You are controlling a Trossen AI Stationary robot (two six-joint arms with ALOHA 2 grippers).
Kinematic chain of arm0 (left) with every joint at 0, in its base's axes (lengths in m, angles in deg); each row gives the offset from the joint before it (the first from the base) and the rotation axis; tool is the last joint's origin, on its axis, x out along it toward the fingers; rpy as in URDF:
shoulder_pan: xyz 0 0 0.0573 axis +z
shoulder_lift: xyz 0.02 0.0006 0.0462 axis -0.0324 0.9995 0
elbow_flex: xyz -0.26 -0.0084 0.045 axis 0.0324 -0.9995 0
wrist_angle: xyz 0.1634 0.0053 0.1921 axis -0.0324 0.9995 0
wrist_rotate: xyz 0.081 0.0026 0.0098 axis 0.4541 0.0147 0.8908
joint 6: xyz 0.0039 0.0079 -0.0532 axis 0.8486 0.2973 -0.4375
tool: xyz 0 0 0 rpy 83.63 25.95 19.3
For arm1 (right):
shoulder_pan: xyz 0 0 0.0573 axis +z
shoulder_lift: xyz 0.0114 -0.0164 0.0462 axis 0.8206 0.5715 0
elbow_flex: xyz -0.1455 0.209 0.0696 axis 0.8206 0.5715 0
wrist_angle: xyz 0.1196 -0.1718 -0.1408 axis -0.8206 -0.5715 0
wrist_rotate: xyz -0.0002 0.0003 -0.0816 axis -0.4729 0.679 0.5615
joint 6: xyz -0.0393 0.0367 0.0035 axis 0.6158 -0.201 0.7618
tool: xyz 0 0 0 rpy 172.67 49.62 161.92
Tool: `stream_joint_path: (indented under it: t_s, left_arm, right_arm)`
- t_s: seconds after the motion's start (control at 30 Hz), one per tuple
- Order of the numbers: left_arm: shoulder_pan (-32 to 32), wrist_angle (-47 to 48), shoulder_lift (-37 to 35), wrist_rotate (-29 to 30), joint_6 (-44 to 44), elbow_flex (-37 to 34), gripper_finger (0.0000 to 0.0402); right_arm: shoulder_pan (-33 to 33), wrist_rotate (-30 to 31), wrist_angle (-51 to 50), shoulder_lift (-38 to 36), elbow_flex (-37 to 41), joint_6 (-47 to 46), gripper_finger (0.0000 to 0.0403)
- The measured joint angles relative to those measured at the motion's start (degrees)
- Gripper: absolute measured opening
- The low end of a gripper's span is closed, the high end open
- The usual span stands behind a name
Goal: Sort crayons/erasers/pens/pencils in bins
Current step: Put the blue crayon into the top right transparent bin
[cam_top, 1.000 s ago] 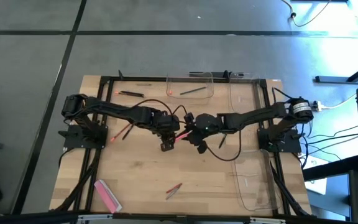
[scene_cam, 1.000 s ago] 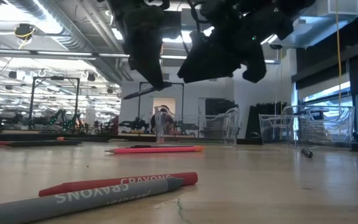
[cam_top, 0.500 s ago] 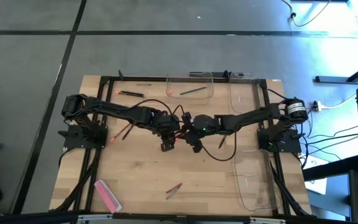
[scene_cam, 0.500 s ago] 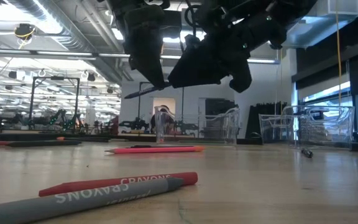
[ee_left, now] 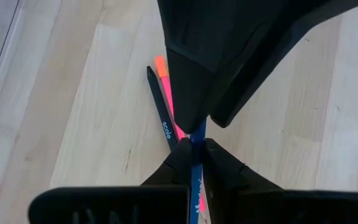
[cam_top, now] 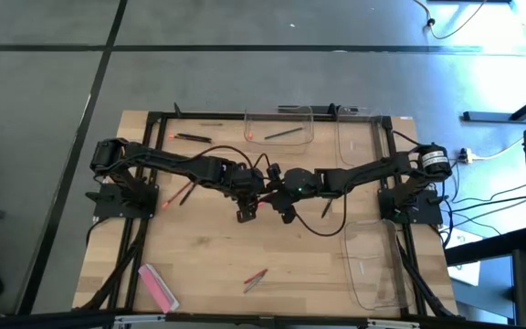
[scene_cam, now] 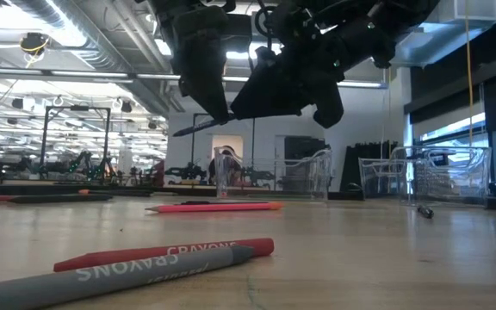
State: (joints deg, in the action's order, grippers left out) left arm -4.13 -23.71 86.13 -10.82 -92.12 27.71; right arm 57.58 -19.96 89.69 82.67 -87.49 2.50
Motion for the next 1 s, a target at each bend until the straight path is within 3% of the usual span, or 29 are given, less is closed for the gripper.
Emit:
stream_joint_path:
  t_s: [0.23, 1.0]
  left_arm:
    - [-0.01, -0.20, 0.00, -0.02, 0.00, 0.00, 0.0011]
    - [-0.01, -1.69, 0.00, 0.00, 0.44, -0.02, 0.0011]
  right_arm:
    - [0.00, -0.02, -0.07, 0.00, 0.00, 0.00, 0.0073]
    - [0.00, -0.04, -0.61, -0.07, 0.00, -0.17, 0.0072]
